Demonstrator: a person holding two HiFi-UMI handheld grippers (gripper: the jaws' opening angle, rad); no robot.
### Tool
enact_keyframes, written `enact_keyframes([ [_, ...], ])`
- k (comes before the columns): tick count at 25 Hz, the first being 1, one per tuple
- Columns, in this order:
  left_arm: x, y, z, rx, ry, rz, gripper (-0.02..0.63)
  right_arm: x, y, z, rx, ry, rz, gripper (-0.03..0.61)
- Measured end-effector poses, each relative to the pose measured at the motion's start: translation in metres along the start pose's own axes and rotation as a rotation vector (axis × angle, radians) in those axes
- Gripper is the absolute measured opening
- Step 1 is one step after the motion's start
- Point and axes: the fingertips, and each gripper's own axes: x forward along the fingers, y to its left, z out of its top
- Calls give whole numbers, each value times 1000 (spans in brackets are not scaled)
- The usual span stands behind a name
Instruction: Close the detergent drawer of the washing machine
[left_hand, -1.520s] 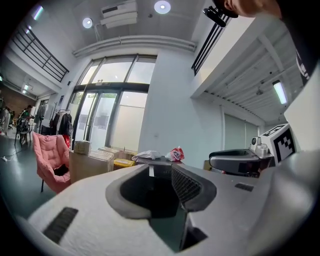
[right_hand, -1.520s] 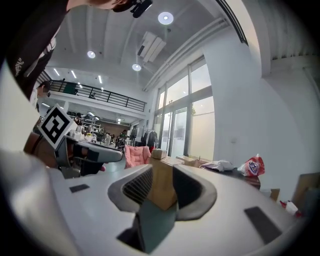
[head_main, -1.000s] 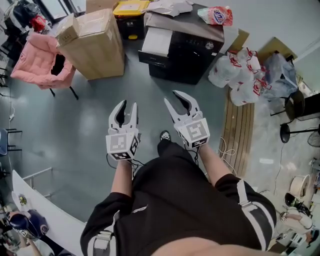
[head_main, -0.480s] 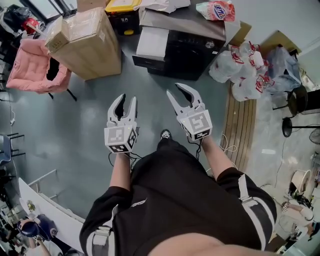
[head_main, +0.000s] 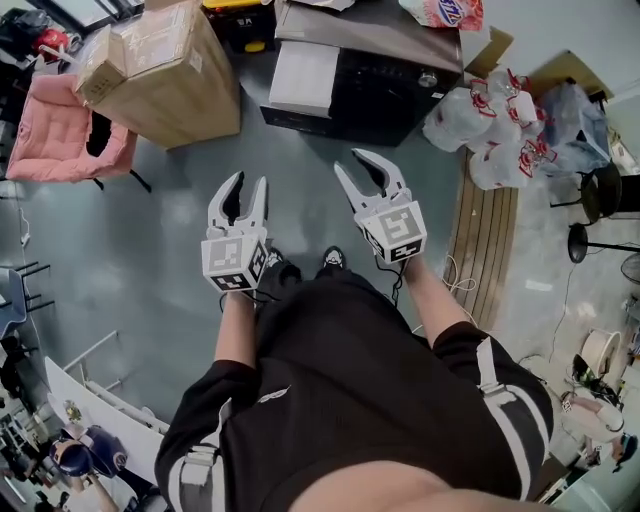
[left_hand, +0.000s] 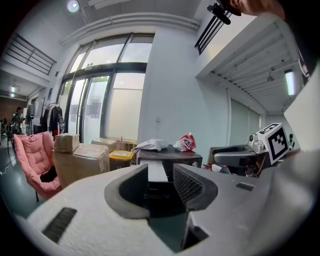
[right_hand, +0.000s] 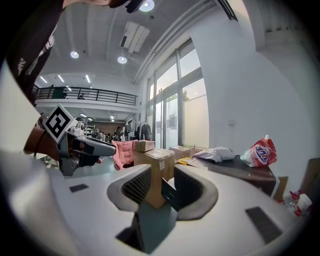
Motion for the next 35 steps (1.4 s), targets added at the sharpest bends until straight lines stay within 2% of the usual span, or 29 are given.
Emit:
enact_keyframes([
  [5, 32, 29, 0, 4, 21, -48, 164, 35, -7, -9, 20, 54, -25, 147],
  [9, 64, 57, 0, 71, 38, -119, 167, 64, -9, -15, 7, 90, -37, 147],
  [15, 100, 94, -6, 64, 85, -267, 167, 103, -12, -42, 92, 191, -131, 146],
  [24, 128, 136, -26, 67, 166, -451, 167, 134, -2, -52, 120, 293, -261, 143],
  [31, 156, 136, -43, 54, 231, -552, 167, 137, -6, -64, 145, 347, -300, 142],
  [35, 184, 125, -45, 102, 257, -585, 167, 134, -25, -75, 165, 367, -292, 141],
])
